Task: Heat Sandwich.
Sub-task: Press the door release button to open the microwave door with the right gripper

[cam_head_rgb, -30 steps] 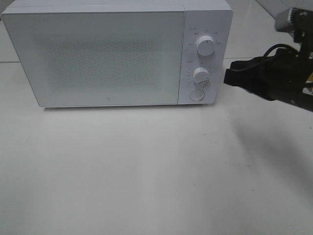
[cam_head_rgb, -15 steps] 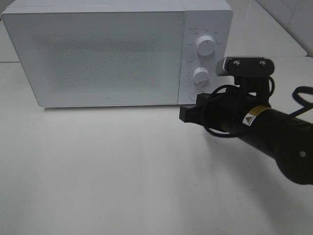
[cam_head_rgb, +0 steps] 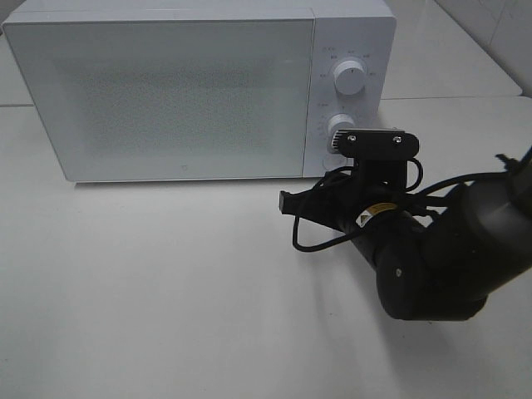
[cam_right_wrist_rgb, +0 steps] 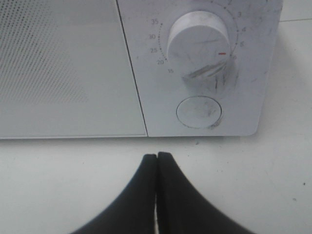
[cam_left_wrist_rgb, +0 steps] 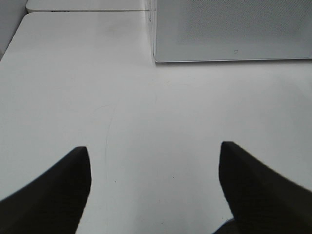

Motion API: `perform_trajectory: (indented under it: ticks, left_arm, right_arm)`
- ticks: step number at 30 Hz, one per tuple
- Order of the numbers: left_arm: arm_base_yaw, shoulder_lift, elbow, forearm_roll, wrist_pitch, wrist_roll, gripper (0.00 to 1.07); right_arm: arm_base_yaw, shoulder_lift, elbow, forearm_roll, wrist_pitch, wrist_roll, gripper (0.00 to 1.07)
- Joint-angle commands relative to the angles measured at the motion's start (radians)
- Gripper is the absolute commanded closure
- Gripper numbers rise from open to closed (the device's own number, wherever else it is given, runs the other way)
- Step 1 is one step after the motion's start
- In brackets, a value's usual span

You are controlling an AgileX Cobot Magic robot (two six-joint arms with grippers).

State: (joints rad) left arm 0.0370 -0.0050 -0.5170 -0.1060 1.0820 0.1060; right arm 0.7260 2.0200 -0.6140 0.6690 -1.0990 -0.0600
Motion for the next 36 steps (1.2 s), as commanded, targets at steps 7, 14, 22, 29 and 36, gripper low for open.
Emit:
perform_trajectory:
  ticks: [7,14,22,29,36]
  left_arm:
    - [0.003,-0.006,0.000,-0.006,-0.012,-0.006,0.37]
    - [0.003,-0.006,0.000,-0.006,-0.012,-0.006,0.37]
    - [0.003,-0.006,0.000,-0.006,-0.012,-0.006,0.37]
    - [0.003,-0.006,0.000,-0.006,-0.012,-0.006,0.37]
    - [0.003,-0.006,0.000,-0.006,-0.012,-0.006,0.37]
  right_arm:
    - [0.011,0.141,-0.117,0.030,-0.083,-0.011,1.07]
    - [-0.019,0.193,-0.191,0.031,-0.068,-0.011,1.06]
    - [-0.067,0.222,-0.227,0.030,-0.045,-0.011,1.06]
    - [-0.074,0.225,-0.227,0.031,-0.046,0.104,1.05]
    - [-0.074,0.213,-0.227,0.031,-0.027,0.449,1.04]
